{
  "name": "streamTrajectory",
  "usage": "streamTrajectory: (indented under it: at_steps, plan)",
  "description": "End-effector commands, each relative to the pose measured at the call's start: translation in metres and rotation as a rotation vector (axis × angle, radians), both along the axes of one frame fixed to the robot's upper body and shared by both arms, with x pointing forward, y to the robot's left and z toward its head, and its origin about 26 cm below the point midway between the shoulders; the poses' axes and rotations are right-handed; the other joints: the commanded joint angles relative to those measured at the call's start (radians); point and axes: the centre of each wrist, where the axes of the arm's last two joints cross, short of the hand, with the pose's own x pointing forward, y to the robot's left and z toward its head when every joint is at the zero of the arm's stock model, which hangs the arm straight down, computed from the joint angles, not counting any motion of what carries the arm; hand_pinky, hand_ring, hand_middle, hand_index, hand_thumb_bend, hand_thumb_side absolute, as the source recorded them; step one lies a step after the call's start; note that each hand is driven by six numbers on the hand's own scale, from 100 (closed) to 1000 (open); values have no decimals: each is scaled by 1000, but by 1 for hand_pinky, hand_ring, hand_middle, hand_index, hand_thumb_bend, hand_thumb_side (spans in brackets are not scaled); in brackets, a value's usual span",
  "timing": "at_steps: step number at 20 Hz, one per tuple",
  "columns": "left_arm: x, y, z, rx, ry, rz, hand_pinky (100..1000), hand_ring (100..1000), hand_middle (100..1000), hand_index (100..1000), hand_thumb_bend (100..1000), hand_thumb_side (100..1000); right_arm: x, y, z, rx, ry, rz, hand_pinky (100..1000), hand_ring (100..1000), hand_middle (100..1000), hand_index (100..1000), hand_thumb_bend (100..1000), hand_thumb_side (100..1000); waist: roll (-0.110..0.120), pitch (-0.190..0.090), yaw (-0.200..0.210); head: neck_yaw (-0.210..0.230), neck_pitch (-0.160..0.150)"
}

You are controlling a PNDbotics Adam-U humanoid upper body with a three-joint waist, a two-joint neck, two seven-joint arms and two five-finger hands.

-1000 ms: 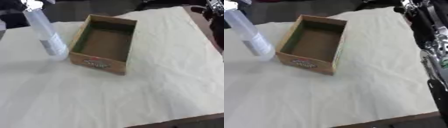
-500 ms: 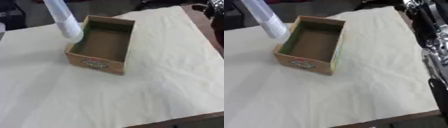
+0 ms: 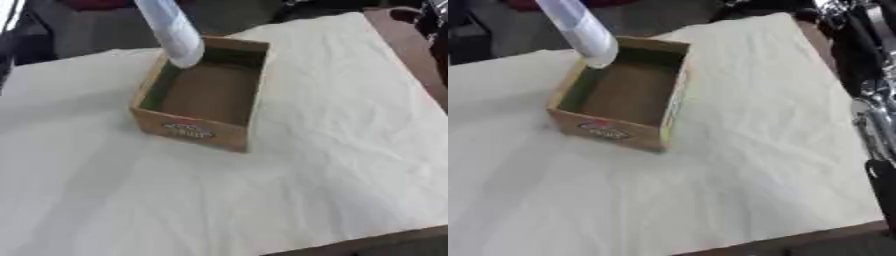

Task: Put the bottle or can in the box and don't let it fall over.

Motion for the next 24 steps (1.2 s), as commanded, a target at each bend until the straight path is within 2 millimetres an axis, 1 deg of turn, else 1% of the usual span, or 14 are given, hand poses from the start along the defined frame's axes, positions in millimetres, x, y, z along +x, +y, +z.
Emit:
streamTrajectory:
  at_steps: [1, 2, 3, 4, 8, 9, 10, 12, 14, 16, 17, 18, 22, 24]
  plan:
    - [3, 2, 4, -12, -30, 14, 100, 132, 197, 232, 123, 100, -1, 1, 8, -7, -24, 10, 866, 826, 780, 873, 100, 687, -7, -15, -1, 4, -18]
    - [7, 0, -2, -20, -14, 13, 100, 138, 203, 239, 127, 100, -1, 2, 9, -6, -25, 13, 866, 826, 780, 873, 100, 687, -6, -13, -4, 5, -20]
    - [11, -1, -8, -27, 2, 10, 151, 210, 276, 333, 203, 100, -1, 2, 9, -4, -26, 15, 866, 826, 780, 873, 100, 687, -5, -11, -5, 5, -22]
    - [15, -3, -14, -34, 14, 4, 168, 227, 291, 355, 222, 100, -1, 3, 9, -3, -27, 18, 866, 826, 780, 873, 100, 687, -5, -10, -7, 5, -23]
    - [26, -3, -27, -43, 55, -7, 377, 394, 448, 553, 334, 100, 0, 4, 10, 1, -26, 24, 867, 826, 780, 873, 100, 687, -3, -9, -9, 6, -23]
    - [28, -3, -30, -34, 69, -8, 474, 483, 526, 654, 438, 100, 0, 5, 10, 1, -26, 24, 867, 827, 780, 873, 100, 687, -3, -9, -10, 6, -22]
    - [29, -2, -32, -19, 82, -11, 516, 526, 570, 696, 459, 100, 0, 5, 9, 1, -25, 24, 867, 827, 781, 873, 100, 688, -2, -10, -10, 7, -20]
    - [32, -1, -37, 23, 104, -13, 666, 677, 726, 826, 686, 341, 0, 4, 9, 1, -23, 24, 866, 827, 781, 873, 100, 687, -1, -11, -10, 10, -17]
    - [34, 1, -38, 75, 110, -9, 732, 743, 765, 858, 791, 464, 0, 4, 9, 2, -22, 24, 867, 827, 781, 873, 100, 687, -1, -12, -10, 12, -16]
    - [34, 3, -39, 121, 117, 6, 766, 775, 788, 881, 912, 651, 0, 4, 9, 2, -23, 24, 867, 827, 781, 873, 100, 686, -1, -13, -10, 14, -16]
    - [35, 4, -39, 141, 120, 17, 776, 788, 798, 888, 957, 691, 0, 4, 9, 3, -23, 24, 867, 827, 781, 874, 100, 686, -1, -14, -10, 15, -16]
    - [35, 5, -40, 160, 121, 29, 781, 795, 804, 888, 960, 682, 0, 4, 9, 3, -23, 24, 867, 827, 781, 874, 100, 686, -1, -14, -10, 16, -17]
    - [36, 5, -44, 220, 126, 50, 796, 806, 810, 882, 811, 468, 0, 4, 8, 6, -21, 20, 867, 826, 780, 873, 100, 687, -3, -14, -8, 16, -15]
    - [37, 5, -45, 238, 143, 36, 796, 804, 809, 880, 803, 452, 0, 3, 8, 8, -20, 17, 867, 826, 780, 873, 100, 687, -3, -14, -7, 16, -14]
